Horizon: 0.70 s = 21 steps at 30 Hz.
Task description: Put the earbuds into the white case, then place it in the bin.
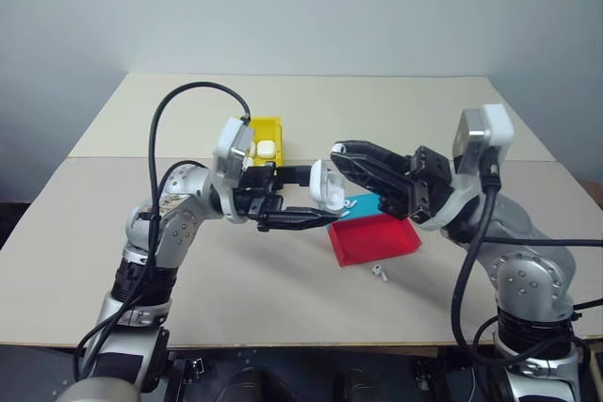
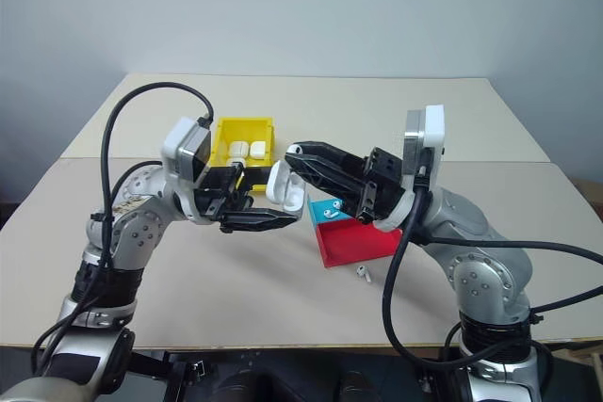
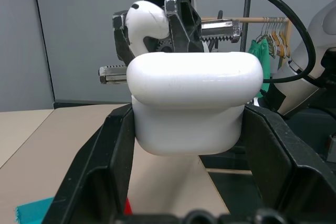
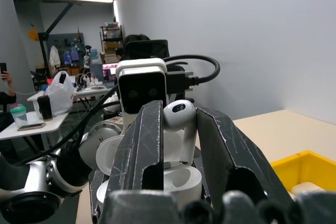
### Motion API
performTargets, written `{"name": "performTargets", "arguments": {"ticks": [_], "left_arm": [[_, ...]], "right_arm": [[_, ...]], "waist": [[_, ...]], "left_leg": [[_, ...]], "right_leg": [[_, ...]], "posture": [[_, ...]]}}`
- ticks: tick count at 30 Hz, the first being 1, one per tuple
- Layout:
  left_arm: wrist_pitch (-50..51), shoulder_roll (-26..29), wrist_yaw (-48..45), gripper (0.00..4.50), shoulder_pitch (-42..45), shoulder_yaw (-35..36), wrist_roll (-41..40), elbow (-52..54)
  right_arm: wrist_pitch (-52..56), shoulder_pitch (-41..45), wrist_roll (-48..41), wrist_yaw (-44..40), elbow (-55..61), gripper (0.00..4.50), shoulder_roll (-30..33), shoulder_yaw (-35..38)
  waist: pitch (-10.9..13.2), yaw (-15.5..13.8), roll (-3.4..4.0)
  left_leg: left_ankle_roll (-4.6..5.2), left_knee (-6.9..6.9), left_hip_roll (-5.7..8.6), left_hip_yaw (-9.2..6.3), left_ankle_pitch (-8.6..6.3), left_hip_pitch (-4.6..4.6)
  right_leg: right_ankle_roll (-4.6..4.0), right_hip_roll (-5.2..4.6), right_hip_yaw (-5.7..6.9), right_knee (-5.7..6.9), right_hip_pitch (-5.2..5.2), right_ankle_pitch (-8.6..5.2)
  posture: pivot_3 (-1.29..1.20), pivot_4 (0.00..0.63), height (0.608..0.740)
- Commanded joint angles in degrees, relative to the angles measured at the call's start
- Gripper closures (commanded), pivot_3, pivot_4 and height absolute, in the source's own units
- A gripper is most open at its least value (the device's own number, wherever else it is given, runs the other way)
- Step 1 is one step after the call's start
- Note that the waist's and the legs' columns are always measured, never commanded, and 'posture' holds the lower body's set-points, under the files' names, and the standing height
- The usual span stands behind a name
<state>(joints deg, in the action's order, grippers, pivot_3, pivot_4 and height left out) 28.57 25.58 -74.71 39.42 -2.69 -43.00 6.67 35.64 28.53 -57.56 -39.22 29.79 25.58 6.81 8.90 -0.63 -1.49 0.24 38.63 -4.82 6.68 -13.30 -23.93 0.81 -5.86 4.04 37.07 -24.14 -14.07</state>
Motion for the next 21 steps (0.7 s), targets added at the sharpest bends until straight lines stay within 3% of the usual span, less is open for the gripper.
{"name": "performTargets", "arguments": {"ticks": [1, 17, 21], "left_arm": [[-1.05, -0.19, 0.19, 1.72, 0.11, 1.12, -0.75, 1.94], [-0.91, 0.12, 1.02, 1.72, -0.45, 2.13, -1.03, 3.28], [-1.02, 0.10, 1.33, 1.72, -0.44, 2.23, -0.91, 3.31]], "right_arm": [[0.04, 0.69, -1.03, 0.34, 0.90, 3.36, -0.01, -0.38], [0.32, -0.41, 0.26, -0.71, -0.61, 3.36, 1.53, -2.12], [0.77, -0.54, 0.19, -1.62, -0.79, 2.39, 2.34, -2.45]], "waist": [[0.00, 0.01, 0.00], [0.00, 0.00, 0.00], [0.00, 0.00, 0.00]], "left_leg": [[0.00, 0.00, 0.00, 0.00, 0.00, 0.00], [0.00, 0.00, 0.00, 0.00, 0.00, 0.00], [0.00, 0.00, 0.00, -0.01, 0.00, 0.00]], "right_leg": [[0.00, 0.00, 0.00, 0.00, 0.00, 0.00], [0.00, 0.00, 0.00, 0.00, 0.00, 0.00], [0.00, 0.00, 0.00, 0.00, 0.00, 0.00]], "posture": [[0.00, 0.150, 0.740], [0.00, 0.150, 0.740], [0.00, 0.150, 0.740]]}}
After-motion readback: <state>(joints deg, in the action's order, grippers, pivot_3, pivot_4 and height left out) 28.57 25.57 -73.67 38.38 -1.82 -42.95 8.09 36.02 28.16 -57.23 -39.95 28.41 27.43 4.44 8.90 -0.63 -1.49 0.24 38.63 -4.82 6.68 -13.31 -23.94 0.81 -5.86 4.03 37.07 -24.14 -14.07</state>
